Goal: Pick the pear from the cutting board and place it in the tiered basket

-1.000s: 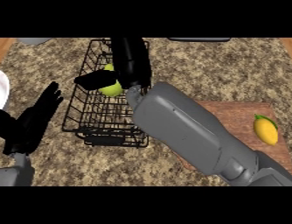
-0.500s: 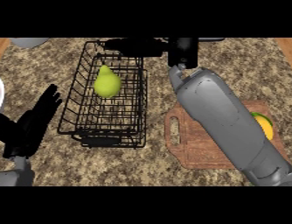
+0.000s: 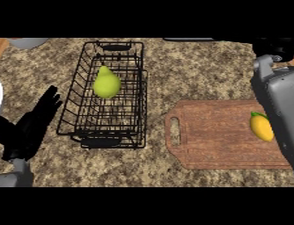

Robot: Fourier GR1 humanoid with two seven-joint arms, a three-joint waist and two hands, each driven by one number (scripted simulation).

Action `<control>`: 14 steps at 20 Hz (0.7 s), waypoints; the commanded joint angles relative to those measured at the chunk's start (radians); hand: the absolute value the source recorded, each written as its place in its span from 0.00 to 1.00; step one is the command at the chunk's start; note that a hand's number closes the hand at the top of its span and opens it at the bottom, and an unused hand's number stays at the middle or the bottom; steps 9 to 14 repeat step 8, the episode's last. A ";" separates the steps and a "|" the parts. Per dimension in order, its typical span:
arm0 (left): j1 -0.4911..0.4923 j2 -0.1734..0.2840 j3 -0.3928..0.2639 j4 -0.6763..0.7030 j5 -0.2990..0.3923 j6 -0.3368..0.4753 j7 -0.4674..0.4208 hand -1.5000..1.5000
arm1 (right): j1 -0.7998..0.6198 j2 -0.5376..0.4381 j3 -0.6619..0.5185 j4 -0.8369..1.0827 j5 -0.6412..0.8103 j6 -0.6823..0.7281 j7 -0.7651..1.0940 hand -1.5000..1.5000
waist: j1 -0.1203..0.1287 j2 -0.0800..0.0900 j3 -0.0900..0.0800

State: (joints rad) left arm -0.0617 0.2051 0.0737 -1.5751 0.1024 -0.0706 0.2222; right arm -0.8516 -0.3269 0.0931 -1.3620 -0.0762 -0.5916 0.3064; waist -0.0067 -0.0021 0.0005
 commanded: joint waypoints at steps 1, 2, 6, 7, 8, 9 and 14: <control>0.021 0.006 0.011 -0.040 0.021 -0.017 0.021 0.50 | 0.127 -0.092 -0.113 -0.056 -0.078 0.110 -0.067 0.00 | 0.004 0.001 0.000; 0.032 -0.009 0.008 -0.015 -0.004 0.007 -0.010 0.50 | 0.093 -0.171 -0.148 -0.103 -0.098 0.144 0.031 0.00 | -0.004 -0.002 0.000; 0.010 0.030 0.035 -0.047 0.028 -0.037 0.044 0.50 | 0.154 -0.169 -0.225 -0.015 -0.140 0.250 -0.119 0.00 | 0.009 0.002 0.000; 0.017 -0.013 0.002 -0.010 -0.017 -0.005 -0.013 0.50 | 0.169 -0.215 -0.259 -0.008 -0.175 0.311 -0.124 0.00 | 0.006 0.003 0.000; -0.017 0.008 0.023 -0.012 0.009 -0.020 0.027 0.50 | 0.187 -0.209 -0.279 0.008 -0.183 0.324 -0.153 0.00 | 0.007 0.003 0.000; -0.017 0.008 0.023 -0.012 0.009 -0.020 0.027 0.50 | 0.187 -0.209 -0.279 0.008 -0.183 0.324 -0.153 0.00 | 0.007 0.003 0.000; -0.017 0.008 0.023 -0.012 0.009 -0.020 0.027 0.50 | 0.187 -0.209 -0.279 0.008 -0.183 0.324 -0.153 0.00 | 0.007 0.003 0.000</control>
